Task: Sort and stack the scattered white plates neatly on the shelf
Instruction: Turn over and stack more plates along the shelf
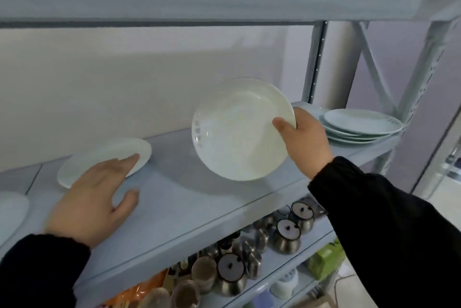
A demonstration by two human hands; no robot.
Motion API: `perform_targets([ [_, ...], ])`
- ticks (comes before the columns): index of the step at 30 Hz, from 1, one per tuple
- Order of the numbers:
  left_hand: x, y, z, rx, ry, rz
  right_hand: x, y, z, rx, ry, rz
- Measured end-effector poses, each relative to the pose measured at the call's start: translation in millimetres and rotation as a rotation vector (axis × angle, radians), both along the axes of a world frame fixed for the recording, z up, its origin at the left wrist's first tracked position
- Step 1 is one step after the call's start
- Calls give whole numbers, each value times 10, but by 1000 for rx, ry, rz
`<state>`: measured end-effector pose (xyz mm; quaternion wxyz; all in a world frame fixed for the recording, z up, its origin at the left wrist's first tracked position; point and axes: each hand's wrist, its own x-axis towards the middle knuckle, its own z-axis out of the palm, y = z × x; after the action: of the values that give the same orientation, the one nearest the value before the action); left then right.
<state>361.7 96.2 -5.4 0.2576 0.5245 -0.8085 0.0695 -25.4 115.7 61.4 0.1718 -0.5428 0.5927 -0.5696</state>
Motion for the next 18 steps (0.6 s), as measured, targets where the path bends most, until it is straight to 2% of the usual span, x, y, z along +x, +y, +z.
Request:
perform_targets([
  [4,-477,-77,76,-86,21,-95,-216,-537,65,151,-481,116],
  [7,-810,-193,90,-77,69,-126,-324,-863,79,226,-620,107],
  [9,-1000,-288,78,-59,72,-136,-415,-1044,20,306,-528,77],
  [12,-1207,-416,57,-45,59,-130,-497,-1212,-99,455,-253,62],
  [15,-1319,-513,45,-32,69,-131,-485,-1324,-216,503,-126,24],
  [16,-1334,-538,41,-32,67,-135,-471,-1344,-240,496,-40,-15],
  [18,-1326,-563,29,-35,62,-147,-462,-1346,-253,500,289,-109],
])
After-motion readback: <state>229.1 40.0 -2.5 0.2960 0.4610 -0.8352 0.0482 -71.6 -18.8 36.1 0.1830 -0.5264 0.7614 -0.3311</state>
